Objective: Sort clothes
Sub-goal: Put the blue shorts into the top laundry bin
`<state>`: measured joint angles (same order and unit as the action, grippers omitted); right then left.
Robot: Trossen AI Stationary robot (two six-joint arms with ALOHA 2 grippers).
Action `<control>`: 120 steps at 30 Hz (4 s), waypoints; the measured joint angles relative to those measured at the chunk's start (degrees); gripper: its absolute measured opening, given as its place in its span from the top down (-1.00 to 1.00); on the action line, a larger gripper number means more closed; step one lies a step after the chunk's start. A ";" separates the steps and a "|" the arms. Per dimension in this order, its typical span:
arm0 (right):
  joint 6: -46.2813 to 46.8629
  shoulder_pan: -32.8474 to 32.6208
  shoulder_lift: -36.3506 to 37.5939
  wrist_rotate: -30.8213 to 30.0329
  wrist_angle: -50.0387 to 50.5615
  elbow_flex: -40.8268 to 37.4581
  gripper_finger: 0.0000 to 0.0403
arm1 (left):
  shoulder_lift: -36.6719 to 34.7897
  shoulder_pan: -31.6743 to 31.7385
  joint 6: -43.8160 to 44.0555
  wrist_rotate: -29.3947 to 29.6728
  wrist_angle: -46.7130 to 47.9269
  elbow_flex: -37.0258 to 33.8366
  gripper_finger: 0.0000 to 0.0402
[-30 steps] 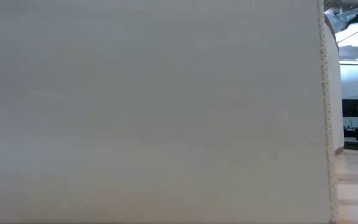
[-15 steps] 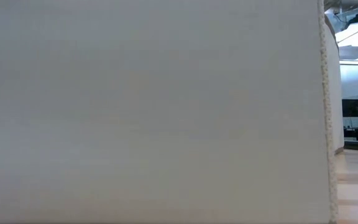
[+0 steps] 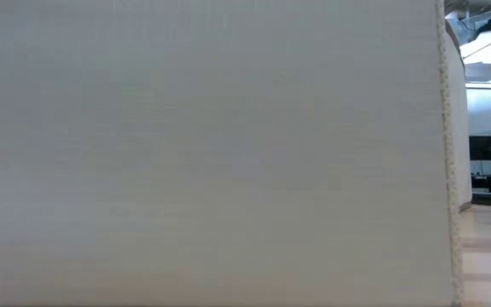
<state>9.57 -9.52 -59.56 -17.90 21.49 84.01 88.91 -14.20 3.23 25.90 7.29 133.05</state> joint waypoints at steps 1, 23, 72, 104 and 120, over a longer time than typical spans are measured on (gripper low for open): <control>-0.46 0.02 0.06 -0.01 -2.27 0.00 0.93 | 1.12 1.86 2.04 -2.42 -0.23 0.00 1.00; -8.20 -5.23 2.57 0.06 -17.23 0.00 0.93 | 24.27 24.65 45.36 -33.90 -36.71 -0.09 1.00; -14.35 -5.03 4.19 0.08 -13.81 0.04 0.93 | 27.00 25.39 22.96 -31.63 7.30 0.71 1.00; -14.11 -4.23 4.19 0.02 -11.46 0.04 0.93 | 43.78 19.23 25.12 -27.57 48.29 0.74 0.93; -12.56 -4.26 4.19 -0.01 -10.20 0.02 0.93 | 34.01 19.09 23.64 -25.77 35.34 1.88 -0.23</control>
<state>-2.98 -13.78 -55.37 -17.91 11.29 84.03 122.92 4.89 26.87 0.14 42.63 134.93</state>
